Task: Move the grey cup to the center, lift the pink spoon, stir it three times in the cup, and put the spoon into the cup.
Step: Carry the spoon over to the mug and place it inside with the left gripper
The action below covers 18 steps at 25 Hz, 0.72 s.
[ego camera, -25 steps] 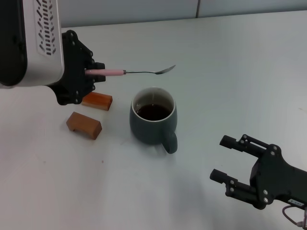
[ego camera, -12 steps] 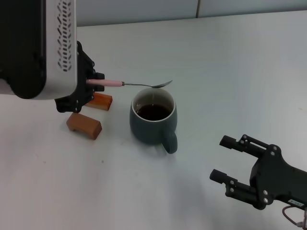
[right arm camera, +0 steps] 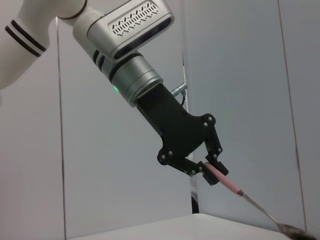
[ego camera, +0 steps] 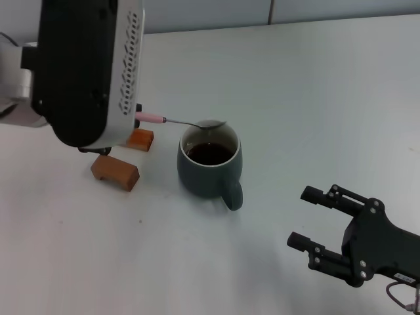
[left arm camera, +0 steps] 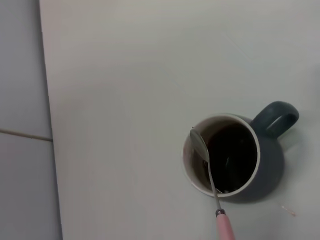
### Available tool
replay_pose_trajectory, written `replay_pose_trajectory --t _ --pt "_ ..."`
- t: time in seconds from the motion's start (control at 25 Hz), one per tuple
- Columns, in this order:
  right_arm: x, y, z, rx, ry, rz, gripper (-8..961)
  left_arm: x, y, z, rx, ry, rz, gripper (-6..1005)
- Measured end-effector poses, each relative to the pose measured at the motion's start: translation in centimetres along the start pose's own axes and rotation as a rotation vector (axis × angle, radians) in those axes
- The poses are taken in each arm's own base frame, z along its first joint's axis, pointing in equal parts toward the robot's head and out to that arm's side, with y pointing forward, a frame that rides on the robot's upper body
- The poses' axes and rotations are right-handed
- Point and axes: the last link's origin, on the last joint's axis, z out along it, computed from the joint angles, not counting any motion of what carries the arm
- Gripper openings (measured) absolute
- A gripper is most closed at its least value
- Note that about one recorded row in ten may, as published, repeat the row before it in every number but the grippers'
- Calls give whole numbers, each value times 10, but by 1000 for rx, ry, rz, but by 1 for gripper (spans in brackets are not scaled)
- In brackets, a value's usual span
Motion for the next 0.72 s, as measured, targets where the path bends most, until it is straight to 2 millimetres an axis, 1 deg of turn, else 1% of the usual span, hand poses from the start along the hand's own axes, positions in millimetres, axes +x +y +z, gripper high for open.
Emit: replay_pose_trajectory --t 0.72 --pt "0 0 1 -2 -2 -2 713 11 2 8 -3 -90 102 130"
